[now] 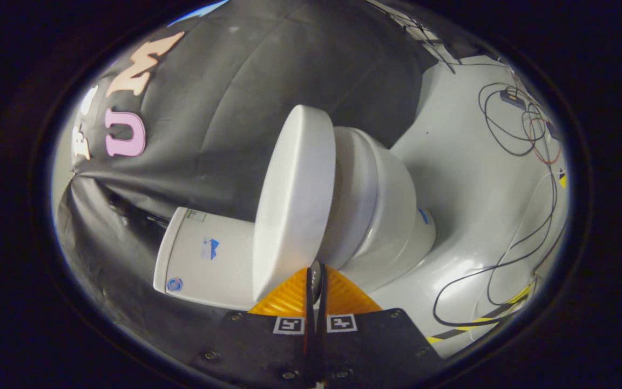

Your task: Open the toilet lid.

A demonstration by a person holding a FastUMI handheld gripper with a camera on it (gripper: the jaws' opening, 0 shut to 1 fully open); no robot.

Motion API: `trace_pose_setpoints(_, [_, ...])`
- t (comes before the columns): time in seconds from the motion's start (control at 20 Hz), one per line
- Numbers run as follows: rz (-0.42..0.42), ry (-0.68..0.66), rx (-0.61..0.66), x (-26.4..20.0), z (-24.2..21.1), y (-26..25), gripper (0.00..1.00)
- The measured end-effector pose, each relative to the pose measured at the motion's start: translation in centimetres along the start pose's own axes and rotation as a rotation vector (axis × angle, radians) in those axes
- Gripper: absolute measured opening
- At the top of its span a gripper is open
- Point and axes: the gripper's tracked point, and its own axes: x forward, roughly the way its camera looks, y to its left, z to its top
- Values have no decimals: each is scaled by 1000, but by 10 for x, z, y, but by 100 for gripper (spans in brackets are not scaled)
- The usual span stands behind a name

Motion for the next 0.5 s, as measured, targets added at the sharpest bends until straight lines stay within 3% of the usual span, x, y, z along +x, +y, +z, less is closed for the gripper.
trace_pose_setpoints(0.3, [-7,-13,-48,-5,-1,16,1])
trace_pose_setpoints(0.5, [-74,-33,-106,-6,1,16,1])
